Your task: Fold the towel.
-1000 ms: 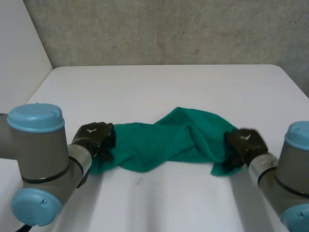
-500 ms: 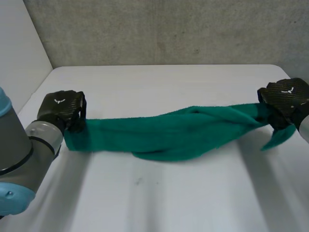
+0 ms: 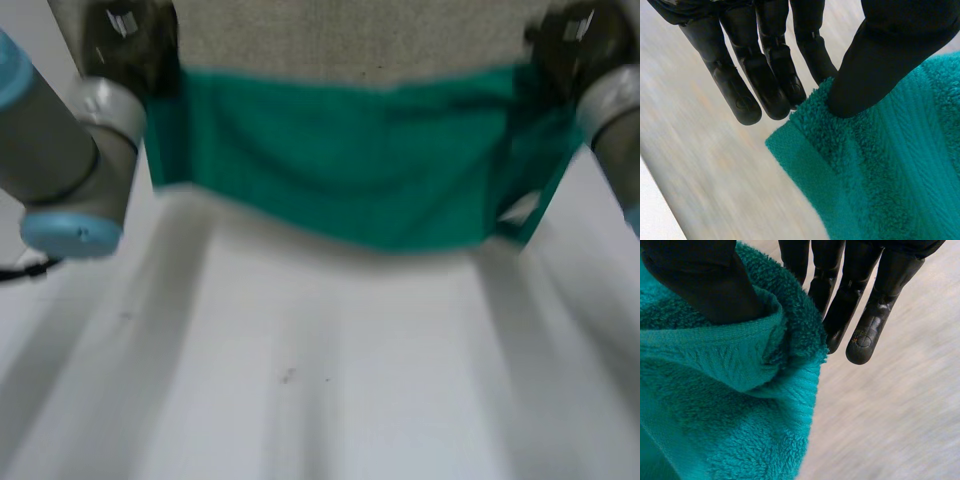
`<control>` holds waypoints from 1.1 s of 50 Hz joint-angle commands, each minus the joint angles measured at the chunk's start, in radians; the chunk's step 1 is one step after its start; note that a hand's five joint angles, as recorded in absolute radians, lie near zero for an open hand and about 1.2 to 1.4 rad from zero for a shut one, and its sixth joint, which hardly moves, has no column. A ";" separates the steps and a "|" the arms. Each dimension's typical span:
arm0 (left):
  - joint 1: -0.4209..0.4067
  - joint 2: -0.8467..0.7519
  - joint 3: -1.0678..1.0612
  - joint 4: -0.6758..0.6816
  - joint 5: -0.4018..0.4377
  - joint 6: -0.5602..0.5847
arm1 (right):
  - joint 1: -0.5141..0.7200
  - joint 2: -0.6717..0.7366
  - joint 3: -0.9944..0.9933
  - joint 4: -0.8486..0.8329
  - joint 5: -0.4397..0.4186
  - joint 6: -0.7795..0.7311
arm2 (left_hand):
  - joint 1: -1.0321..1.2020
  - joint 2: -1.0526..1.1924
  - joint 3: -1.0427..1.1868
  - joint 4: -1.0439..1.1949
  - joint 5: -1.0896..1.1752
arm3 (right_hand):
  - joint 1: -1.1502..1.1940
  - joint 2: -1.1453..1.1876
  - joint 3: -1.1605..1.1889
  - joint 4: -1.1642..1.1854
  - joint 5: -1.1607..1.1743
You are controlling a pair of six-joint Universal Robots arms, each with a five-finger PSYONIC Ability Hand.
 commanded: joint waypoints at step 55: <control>-0.107 -0.165 -0.302 -0.131 0.226 -0.194 | 0.224 -0.438 0.274 0.022 -0.223 0.152 | -0.935 -0.993 -0.987 -0.992 -0.929 | 0.443 0.218 0.226 0.207 0.247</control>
